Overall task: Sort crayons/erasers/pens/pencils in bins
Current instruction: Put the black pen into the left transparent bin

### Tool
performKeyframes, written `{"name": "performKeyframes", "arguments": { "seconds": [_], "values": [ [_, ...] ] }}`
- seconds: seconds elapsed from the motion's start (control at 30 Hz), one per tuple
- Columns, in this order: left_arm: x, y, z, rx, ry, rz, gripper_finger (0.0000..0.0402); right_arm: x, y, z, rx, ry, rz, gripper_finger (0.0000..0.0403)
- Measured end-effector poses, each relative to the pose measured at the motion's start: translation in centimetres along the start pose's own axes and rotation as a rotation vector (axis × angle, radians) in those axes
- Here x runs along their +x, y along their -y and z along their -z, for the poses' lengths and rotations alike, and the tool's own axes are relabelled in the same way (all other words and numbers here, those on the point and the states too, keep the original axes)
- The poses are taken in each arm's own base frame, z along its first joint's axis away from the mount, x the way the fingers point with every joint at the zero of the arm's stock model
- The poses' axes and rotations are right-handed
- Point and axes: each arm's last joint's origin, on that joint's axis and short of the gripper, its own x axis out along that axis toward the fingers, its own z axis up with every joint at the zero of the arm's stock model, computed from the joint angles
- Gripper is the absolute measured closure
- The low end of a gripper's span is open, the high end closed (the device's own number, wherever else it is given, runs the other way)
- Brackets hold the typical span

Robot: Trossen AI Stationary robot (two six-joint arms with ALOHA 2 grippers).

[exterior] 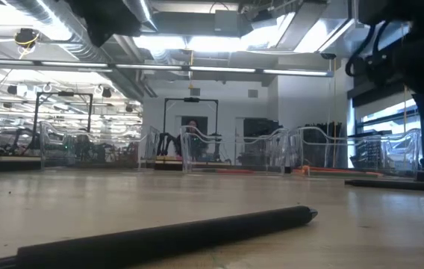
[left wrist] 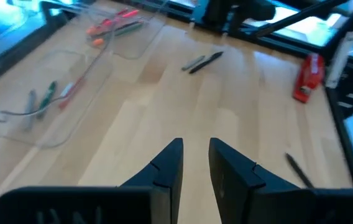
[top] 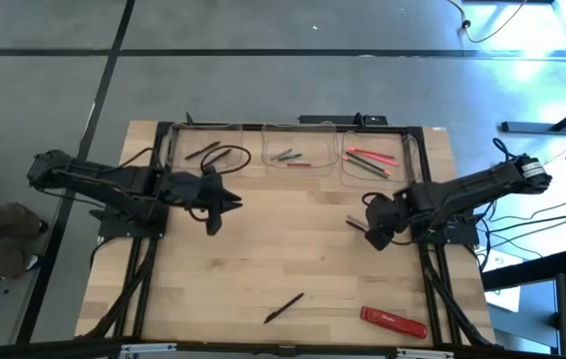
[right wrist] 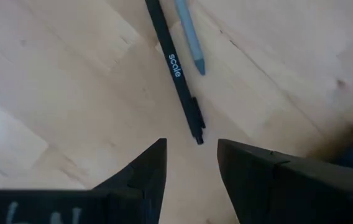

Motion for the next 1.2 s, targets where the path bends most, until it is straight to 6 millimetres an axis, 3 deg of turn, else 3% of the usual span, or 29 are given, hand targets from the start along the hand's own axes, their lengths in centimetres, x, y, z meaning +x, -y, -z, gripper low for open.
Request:
{"name": "performKeyframes", "arguments": {
  "seconds": [0.5,1.2],
  "values": [
    [-0.1,0.5,0.0,0.005,0.007,0.043,0.0333,3.9,0.7,0.3,-0.029,0.001,0.005,0.0258],
    [-0.1,0.5,0.0,0.005,0.006,0.042,0.0333,8.2,-1.0,-0.7,-0.124,-0.098,0.104,0.0258]
  ]
}}
